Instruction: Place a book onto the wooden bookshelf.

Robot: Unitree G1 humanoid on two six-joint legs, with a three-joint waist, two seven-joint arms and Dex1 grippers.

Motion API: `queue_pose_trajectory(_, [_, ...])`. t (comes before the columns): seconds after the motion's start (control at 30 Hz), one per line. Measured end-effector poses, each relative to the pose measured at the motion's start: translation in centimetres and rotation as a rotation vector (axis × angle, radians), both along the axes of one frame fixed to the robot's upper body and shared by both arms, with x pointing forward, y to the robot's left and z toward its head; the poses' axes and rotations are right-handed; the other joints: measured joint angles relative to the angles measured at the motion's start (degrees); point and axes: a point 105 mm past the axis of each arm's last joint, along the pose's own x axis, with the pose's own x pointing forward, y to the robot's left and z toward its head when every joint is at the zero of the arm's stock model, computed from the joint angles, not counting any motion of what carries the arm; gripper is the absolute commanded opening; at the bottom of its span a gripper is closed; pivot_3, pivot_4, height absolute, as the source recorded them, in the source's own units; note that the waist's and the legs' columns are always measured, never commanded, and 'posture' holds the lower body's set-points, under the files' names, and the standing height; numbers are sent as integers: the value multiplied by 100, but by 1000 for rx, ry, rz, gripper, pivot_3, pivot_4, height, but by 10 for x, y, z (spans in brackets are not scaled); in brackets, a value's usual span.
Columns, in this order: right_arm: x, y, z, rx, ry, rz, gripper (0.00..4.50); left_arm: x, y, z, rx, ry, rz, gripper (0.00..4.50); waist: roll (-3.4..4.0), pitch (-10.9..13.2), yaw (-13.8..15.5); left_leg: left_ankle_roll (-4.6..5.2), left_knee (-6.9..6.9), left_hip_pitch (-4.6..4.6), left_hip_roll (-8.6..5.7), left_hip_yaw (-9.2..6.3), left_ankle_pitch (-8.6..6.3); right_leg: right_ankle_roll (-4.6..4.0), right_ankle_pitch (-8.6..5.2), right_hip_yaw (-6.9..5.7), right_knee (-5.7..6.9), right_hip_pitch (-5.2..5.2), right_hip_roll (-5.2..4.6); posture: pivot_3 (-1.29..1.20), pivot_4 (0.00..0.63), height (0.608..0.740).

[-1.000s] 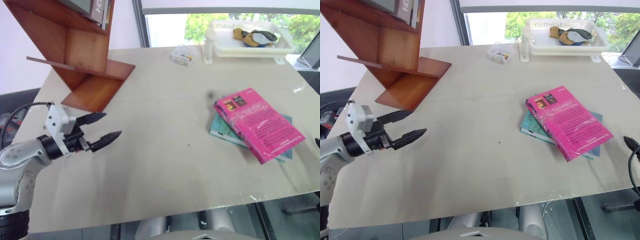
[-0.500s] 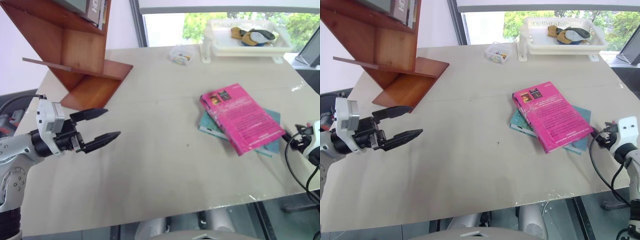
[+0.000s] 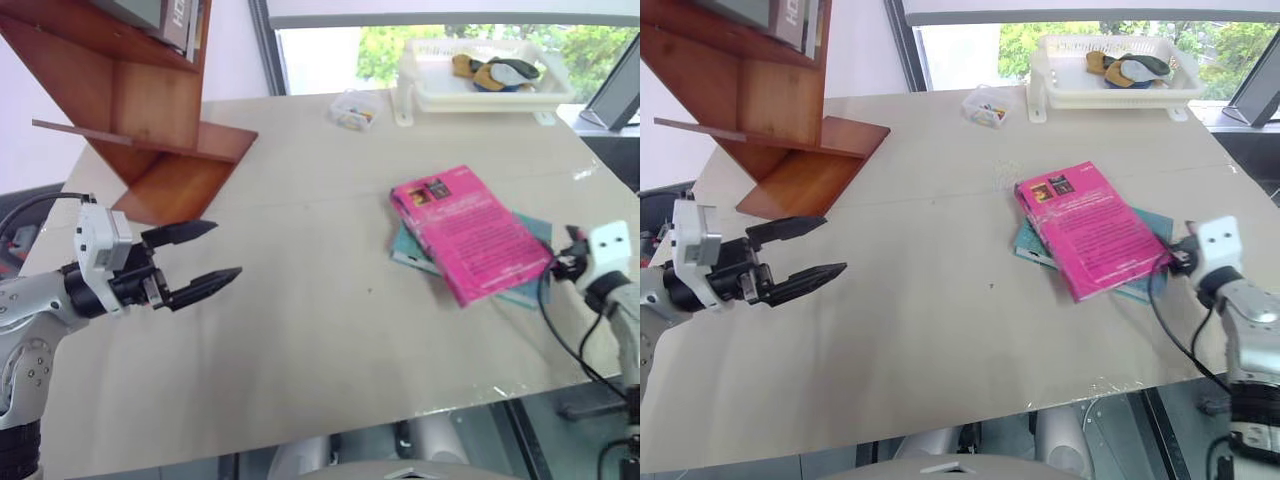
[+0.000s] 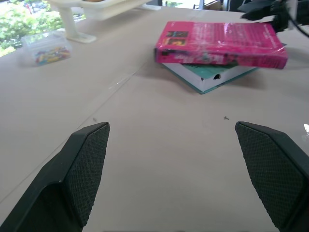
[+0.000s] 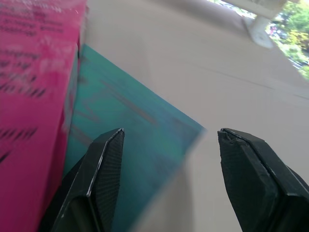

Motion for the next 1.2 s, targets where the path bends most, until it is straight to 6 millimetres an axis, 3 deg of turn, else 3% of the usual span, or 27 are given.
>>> queue_pose_trajectory(0.27, [8, 23, -4, 95, -8, 52, 3146, 0, 1, 0, 9, -5, 1, 4470, -27, -16, 5, 0, 0, 0, 0, -2, 0, -1, 0, -1, 0, 1, -1, 0, 150, 740])
queue_pose_trajectory(0.5, [5, -7, 4, 161, -101, -159, 3146, -1, 2, -1, 10, -6, 3, 4470, -19, -11, 32, -1, -3, -7, -3, -8, 0, -1, 0, -6, 0, -4, -4, 0, 150, 740])
queue_pose_trajectory(0.67, [-8, -21, -14, 413, -100, -350, 3146, -1, 1, -1, 11, -8, -3, 4470, -14, -9, 14, -6, -9, -6, -1, -7, -1, -1, 0, -5, 0, -6, -3, 0, 150, 740])
queue_pose_trajectory(0.9, [-7, -12, -18, 659, -58, -307, 3146, -2, 1, 0, 7, 2, -34, 4470, -9, -6, 3, -5, -9, -3, -1, -3, -1, -1, 0, -2, 3, -6, 1, 0, 150, 740])
queue_pose_trajectory(1.2, [-2, -5, -23, 741, -34, -214, 3146, -19, 0, 8, -49, 79, -170, 4470, -9, -6, -8, -4, -9, -3, 0, -3, -2, -1, 0, -1, 2, -6, 5, 0, 150, 740])
